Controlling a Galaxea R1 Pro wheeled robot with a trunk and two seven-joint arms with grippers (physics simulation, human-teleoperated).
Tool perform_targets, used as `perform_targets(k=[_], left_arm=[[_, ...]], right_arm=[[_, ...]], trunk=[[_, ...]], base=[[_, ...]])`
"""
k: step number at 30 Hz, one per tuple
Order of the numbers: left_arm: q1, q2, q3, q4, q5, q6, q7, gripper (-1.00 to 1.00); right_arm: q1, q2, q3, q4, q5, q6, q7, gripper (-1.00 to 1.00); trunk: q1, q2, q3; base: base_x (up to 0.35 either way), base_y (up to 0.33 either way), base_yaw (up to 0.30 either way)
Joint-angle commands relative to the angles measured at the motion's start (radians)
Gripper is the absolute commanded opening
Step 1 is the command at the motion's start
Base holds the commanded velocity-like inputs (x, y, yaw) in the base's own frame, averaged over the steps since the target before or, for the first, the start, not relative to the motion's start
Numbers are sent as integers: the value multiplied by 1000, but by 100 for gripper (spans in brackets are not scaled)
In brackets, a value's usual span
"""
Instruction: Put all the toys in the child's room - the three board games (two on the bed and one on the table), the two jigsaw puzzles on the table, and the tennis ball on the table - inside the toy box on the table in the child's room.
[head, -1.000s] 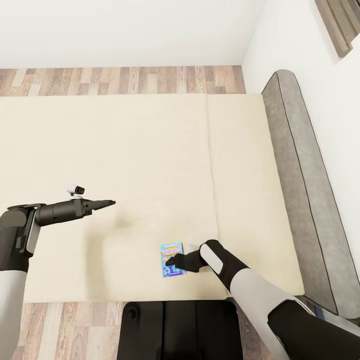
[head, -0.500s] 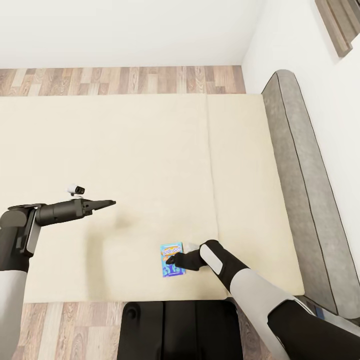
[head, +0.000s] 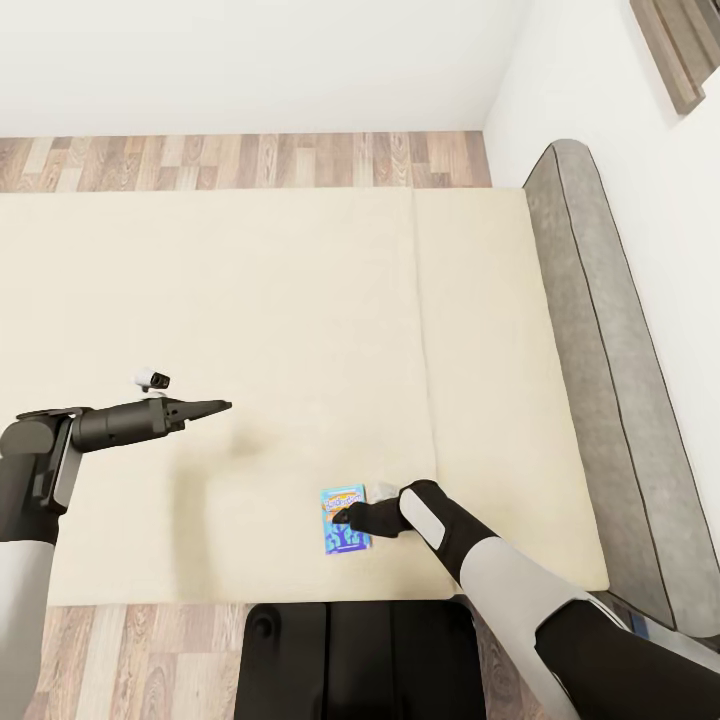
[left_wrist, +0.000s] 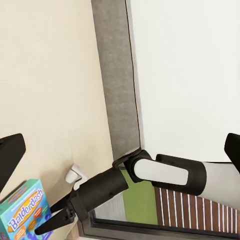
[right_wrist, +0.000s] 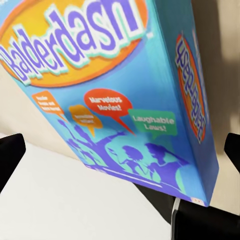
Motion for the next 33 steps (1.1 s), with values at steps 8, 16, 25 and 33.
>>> perform_targets(k=[8,16,25,33], left_arm=[[0,-1,0,0,-1,11,-4,100],[0,-2,-1,1,-1,11,-4,100],[0,-1,0,1,1,10,-4,100],[0,-1,0,2,1,10,-4,100]], right_arm=[[-1,0,2,0,7,0,5,100],[-1,0,2,1,7,-1,6,100],[-1,0,2,1,7,-2,6,100],[-1,0,2,1,7,-6,5,100]], trunk=[[1,-2,-1],[1,-2,-1],[1,-2,-1],[1,-2,-1]], base=[[0,0,0],[0,3,0],[0,33,0],[0,20,0]])
